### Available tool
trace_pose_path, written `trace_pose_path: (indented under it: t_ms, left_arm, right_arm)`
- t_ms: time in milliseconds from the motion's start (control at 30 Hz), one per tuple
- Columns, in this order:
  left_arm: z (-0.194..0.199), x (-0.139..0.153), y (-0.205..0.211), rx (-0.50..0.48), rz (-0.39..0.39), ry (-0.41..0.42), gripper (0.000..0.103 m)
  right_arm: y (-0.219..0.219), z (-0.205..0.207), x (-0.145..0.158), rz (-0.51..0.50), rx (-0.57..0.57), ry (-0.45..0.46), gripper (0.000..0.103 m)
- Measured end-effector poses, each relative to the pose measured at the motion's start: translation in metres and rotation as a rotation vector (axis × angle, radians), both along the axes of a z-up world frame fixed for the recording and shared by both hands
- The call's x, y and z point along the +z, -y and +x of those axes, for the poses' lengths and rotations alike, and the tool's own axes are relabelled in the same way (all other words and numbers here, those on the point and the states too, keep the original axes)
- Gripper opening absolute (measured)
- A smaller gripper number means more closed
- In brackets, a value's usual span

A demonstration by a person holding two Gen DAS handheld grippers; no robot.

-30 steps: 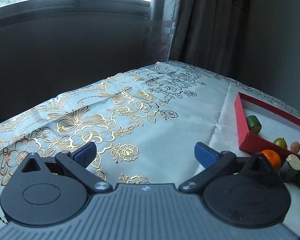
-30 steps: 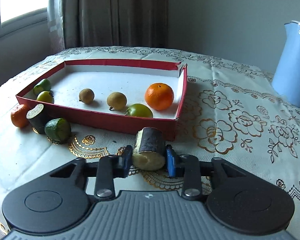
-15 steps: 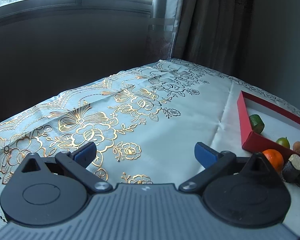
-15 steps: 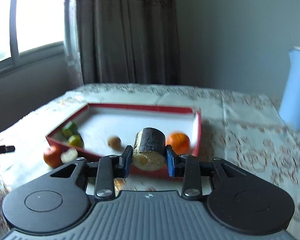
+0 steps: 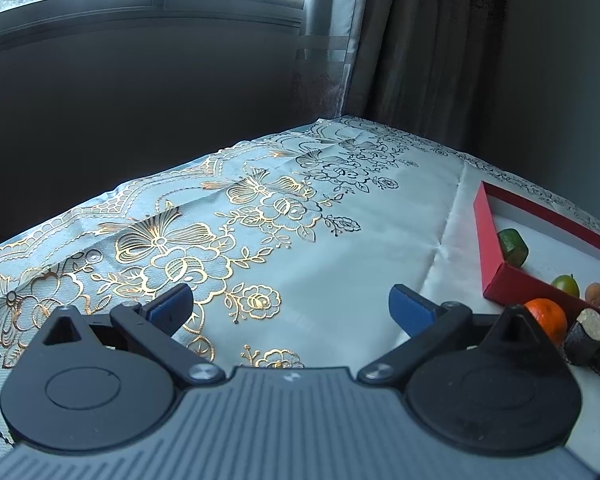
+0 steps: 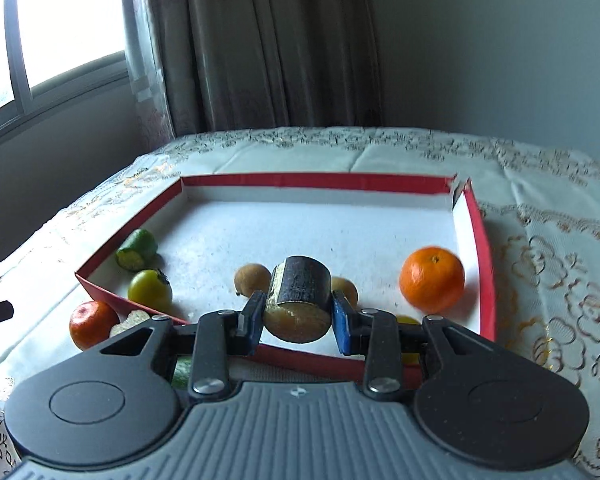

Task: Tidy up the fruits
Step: 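Carry the dark vegetable piece into the red box and open the right gripper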

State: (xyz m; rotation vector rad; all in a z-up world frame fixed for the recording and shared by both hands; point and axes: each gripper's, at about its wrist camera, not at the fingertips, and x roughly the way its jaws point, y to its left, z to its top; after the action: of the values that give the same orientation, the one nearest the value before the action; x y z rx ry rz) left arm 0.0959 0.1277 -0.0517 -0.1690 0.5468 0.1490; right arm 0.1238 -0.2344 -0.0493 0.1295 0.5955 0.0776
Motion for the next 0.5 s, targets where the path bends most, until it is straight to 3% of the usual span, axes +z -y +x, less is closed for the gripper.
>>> trace_pose_path:
  t_ms: [233,400,467,500]
  left_arm:
    - [0.000,0.000,-0.001,0.003,-0.005,-0.001,0.103]
    - [0.000,-0.001,-0.003,0.006,-0.012,-0.003,0.103]
    - [0.000,-0.001,-0.003,0.008,-0.013,-0.005,0.103]
    - [0.000,-0.001,-0.003,0.009,-0.014,-0.004,0.103]
  right_arm:
    - [-0.001,-0.006,0.005,0.019,0.010,0.034,0.042]
    - [0.015,-0.026,0.024,0.065,-0.049,0.121,0.043]
    - [0.024,-0.039,0.030,0.099,-0.079,0.162,0.049]
    - [0.028,-0.047,0.032,0.106,-0.096,0.182,0.059]
